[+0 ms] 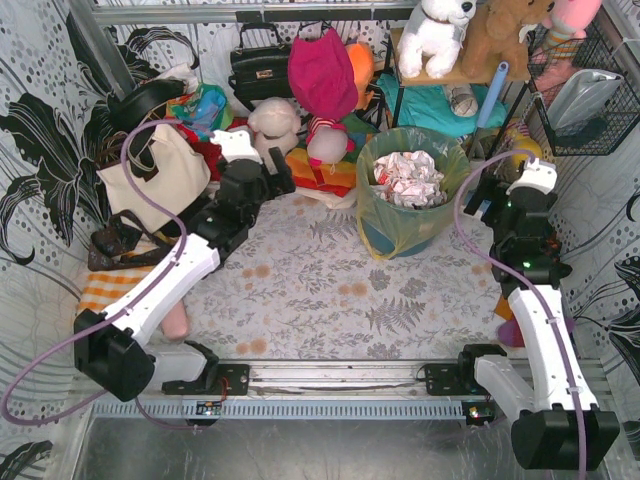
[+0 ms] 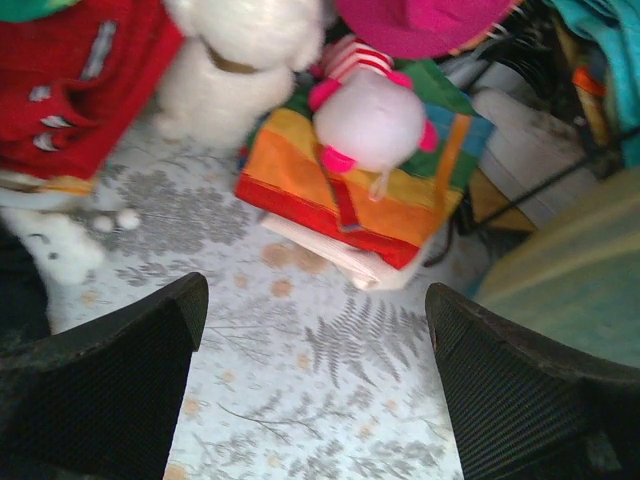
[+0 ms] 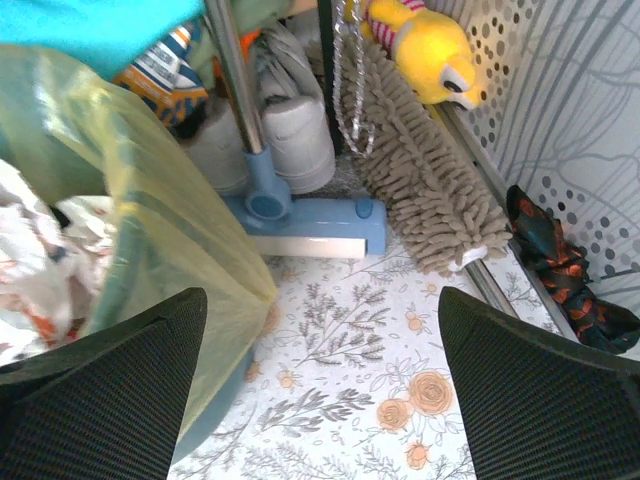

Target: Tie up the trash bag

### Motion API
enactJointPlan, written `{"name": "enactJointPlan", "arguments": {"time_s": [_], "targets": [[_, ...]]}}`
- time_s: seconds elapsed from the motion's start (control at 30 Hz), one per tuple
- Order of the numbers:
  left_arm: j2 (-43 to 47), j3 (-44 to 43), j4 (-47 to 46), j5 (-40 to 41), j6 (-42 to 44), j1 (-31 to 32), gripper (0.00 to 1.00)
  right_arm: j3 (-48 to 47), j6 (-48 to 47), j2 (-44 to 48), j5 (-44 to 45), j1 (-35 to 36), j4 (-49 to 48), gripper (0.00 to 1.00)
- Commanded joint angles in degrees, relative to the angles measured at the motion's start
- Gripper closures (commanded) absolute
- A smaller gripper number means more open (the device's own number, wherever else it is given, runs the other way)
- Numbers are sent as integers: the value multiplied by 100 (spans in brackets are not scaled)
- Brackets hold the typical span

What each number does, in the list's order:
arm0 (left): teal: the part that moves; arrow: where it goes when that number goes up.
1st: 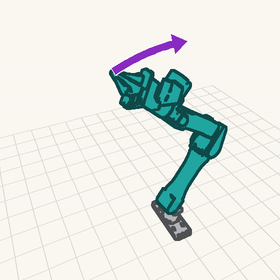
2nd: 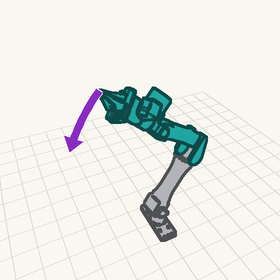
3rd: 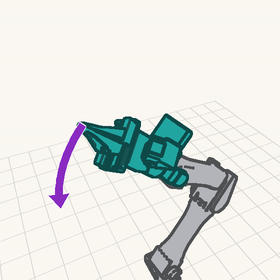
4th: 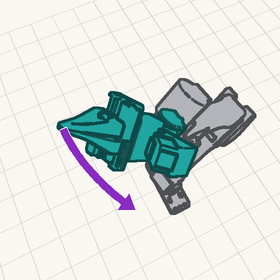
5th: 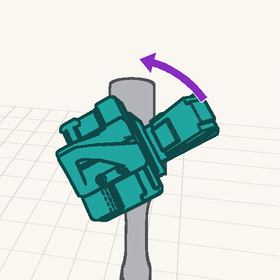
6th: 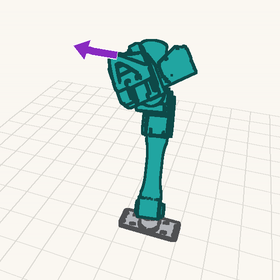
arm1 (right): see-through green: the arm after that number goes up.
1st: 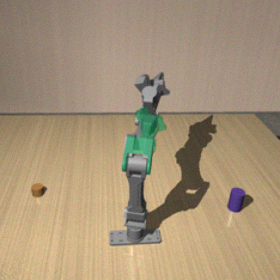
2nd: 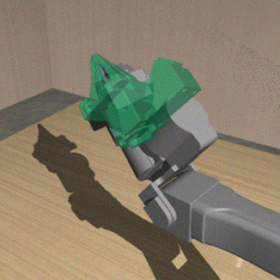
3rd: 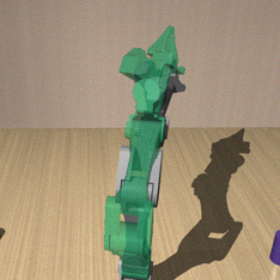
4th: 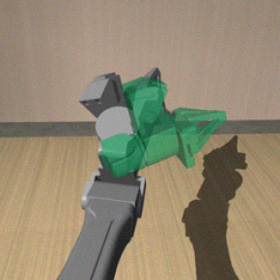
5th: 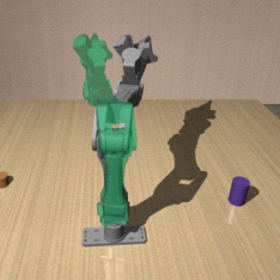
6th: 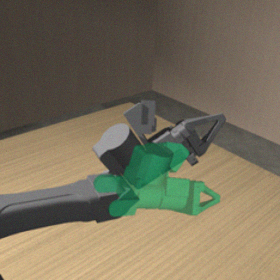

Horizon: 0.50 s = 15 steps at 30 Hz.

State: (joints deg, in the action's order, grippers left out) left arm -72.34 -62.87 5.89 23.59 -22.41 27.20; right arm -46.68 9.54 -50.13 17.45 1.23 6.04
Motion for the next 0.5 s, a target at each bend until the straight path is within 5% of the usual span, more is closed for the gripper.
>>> {"name": "enactJointPlan", "arguments": {"time_s": [0.0, 0.47], "targets": [[-206, -613, 429, -99, -345, 520, 2, -698, 187, -18, -364, -36, 538, 1], [-1237, -2107, 967, 46, -1450, 1798, 3, -2222, 557, -875, -1338, -36, 1337, 7]]}}
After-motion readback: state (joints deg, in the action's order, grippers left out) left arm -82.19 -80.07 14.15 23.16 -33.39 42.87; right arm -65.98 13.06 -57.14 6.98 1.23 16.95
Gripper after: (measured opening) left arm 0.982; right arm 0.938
